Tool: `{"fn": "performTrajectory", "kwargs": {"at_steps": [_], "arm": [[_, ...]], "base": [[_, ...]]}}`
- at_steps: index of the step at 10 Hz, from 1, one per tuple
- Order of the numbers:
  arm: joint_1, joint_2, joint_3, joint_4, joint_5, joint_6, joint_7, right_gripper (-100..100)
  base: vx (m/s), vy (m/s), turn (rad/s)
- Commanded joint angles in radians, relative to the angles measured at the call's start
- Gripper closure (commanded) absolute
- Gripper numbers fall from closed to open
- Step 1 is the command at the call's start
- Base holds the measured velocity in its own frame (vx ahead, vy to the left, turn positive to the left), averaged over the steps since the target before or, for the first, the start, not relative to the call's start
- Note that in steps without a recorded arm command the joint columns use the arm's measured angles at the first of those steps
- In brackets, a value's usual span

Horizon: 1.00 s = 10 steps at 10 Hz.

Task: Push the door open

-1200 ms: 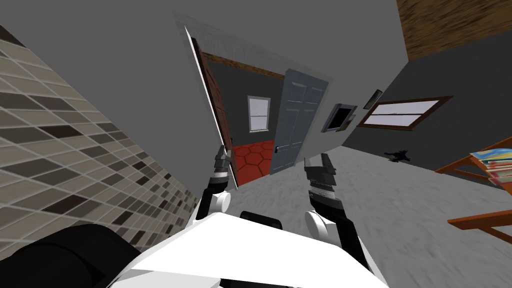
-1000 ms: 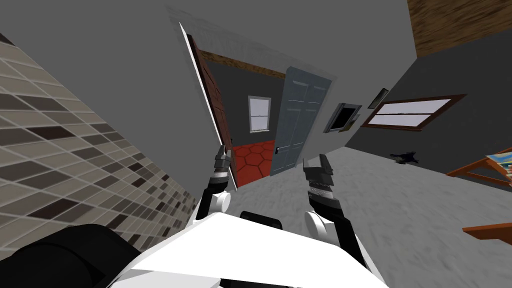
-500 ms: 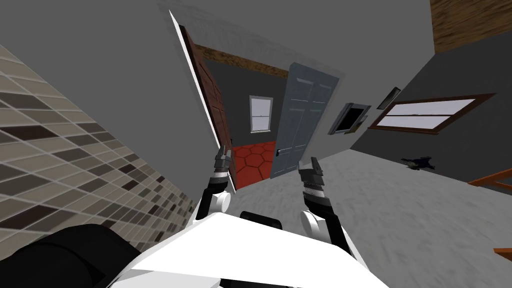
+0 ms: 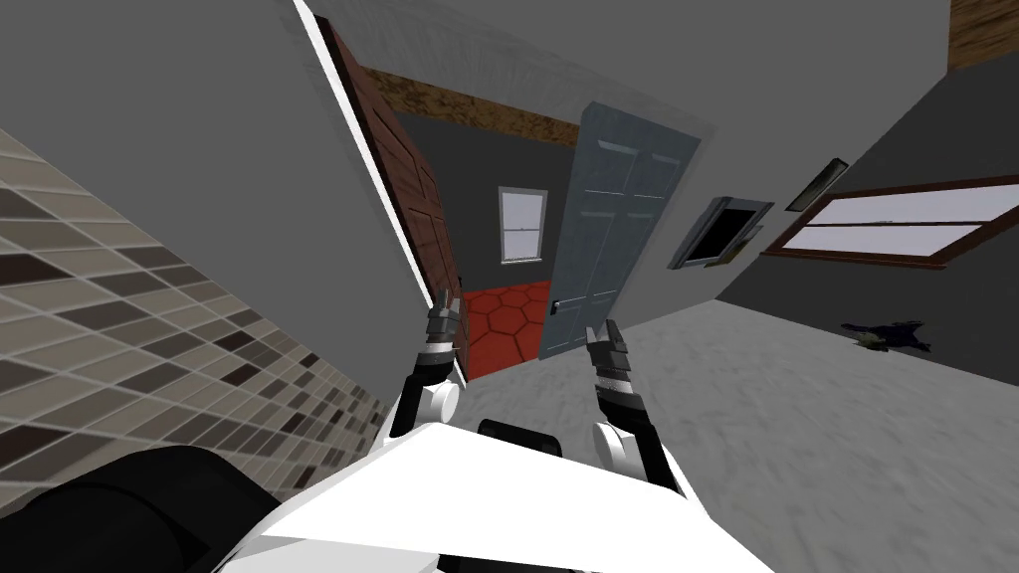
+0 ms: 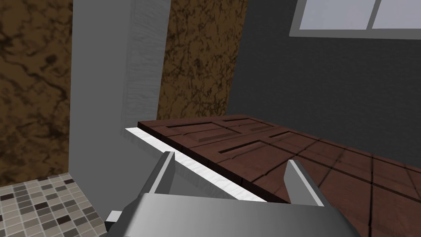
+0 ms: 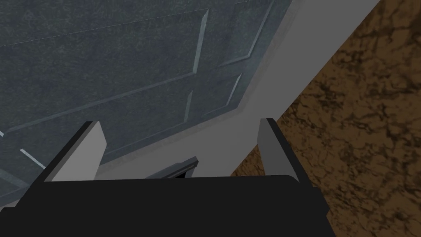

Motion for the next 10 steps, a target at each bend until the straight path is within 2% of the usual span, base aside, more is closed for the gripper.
{"fn": "performTrajectory", "kwargs": {"at_steps": [1, 10], "arm": [[-0.008, -0.006, 0.003, 0.042, 0.001, -0.014, -0.001, -100], [-0.044, -0.023, 0.035, 0.262, 0.013, -0.077, 0.001, -100]], "base": [[0.085, -0.069, 0.058], [0.089, -0.073, 0.071]]}}
